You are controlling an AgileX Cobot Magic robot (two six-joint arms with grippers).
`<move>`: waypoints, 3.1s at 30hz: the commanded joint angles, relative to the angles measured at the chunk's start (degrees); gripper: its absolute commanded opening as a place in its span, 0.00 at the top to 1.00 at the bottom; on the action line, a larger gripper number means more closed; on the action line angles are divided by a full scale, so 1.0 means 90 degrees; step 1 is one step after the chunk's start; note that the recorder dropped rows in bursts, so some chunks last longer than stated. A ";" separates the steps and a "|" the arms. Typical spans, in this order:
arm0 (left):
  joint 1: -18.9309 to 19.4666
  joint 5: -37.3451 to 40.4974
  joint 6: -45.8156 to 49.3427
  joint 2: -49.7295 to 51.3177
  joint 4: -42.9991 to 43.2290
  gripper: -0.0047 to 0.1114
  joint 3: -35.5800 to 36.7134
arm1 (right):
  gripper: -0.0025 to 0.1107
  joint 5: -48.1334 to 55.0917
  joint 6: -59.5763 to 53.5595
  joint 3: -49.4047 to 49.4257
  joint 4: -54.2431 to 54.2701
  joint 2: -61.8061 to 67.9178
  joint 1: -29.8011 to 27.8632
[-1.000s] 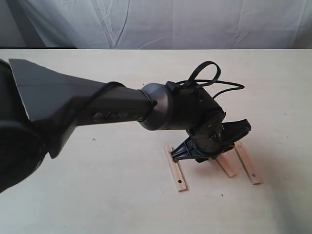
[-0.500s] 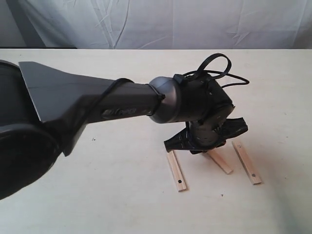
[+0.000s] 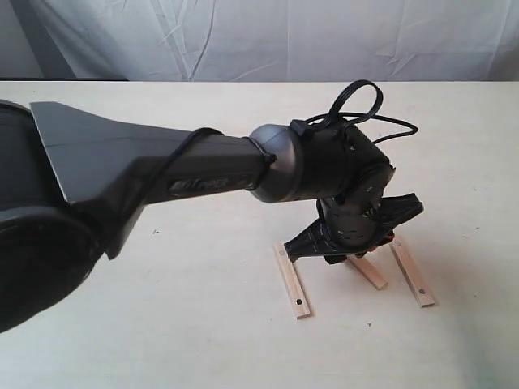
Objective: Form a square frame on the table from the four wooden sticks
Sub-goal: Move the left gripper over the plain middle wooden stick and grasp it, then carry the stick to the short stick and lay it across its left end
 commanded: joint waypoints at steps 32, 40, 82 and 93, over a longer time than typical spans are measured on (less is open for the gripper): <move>-0.0029 0.1885 0.1065 0.0478 0.0815 0.59 -0.1224 | 0.98 -0.0067 -0.0042 0.0008 -0.0007 -0.0037 -0.0022; -0.0029 0.1993 0.1001 0.0716 0.0682 0.58 -0.1224 | 0.98 -0.0067 -0.0042 0.0008 0.0025 -0.0037 -0.0022; 0.2129 0.1793 0.5247 -0.0946 0.0241 0.96 -0.0169 | 0.98 -0.0067 -0.0042 0.0008 0.0025 -0.0037 -0.0022; 0.2455 -0.0137 0.5929 -0.0913 -0.0643 0.96 0.1158 | 0.98 -0.0055 -0.0042 0.0008 0.0025 -0.0037 -0.0022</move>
